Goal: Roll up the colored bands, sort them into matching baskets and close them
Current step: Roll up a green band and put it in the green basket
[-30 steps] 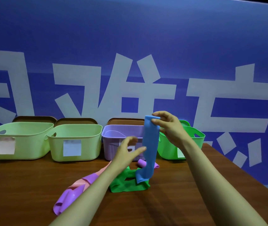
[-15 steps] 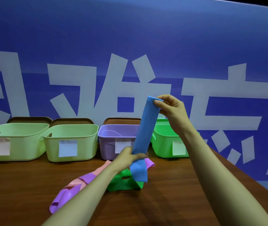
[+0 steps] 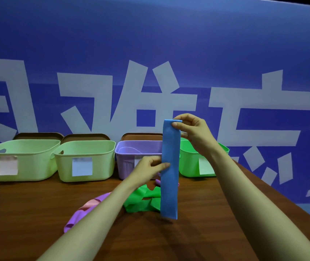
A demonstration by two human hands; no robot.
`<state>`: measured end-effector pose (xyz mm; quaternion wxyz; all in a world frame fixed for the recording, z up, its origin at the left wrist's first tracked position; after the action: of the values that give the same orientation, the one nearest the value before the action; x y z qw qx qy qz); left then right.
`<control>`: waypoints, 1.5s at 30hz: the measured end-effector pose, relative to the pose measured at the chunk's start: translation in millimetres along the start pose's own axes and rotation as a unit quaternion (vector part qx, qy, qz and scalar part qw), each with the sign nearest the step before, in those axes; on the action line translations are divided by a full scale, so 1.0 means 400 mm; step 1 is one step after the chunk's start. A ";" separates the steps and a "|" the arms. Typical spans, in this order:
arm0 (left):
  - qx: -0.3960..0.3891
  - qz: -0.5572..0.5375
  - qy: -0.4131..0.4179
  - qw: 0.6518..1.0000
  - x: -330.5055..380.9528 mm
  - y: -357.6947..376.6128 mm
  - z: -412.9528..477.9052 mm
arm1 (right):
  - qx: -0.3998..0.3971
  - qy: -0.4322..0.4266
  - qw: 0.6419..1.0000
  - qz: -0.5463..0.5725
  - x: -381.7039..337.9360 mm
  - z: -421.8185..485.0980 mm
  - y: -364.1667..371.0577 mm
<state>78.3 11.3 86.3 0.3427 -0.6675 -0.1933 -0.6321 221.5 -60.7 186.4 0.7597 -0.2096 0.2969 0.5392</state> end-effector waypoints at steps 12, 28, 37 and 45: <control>-0.103 -0.020 -0.114 0.988 -0.065 0.008 -0.181 | 0.026 0.089 0.995 0.036 0.072 -0.120 0.046; 0.153 0.068 -0.155 0.974 -0.327 -0.022 0.071 | 0.054 0.203 0.977 -0.043 0.479 -0.301 0.076; 0.107 -0.048 -0.106 0.987 -0.312 -0.037 0.054 | 0.018 0.169 0.985 -0.022 0.415 -0.288 0.085; 0.180 -0.017 -0.034 0.983 -0.271 -0.042 0.031 | 0.029 0.158 0.987 -0.005 0.388 -0.309 0.101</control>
<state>61.8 50.6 -15.4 0.4399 -0.6126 -0.3271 -0.5694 193.1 -18.5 -9.7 0.7118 -0.2709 0.4277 0.4869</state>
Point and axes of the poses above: each hand's wrist, its own z-axis towards the middle knuckle, its own y-axis out of the palm, x = y × z, the point moved 2 cm from there along z, towards the middle knuckle, and after that the axes turned 15 degrees about -y, right-handed, at the moved point
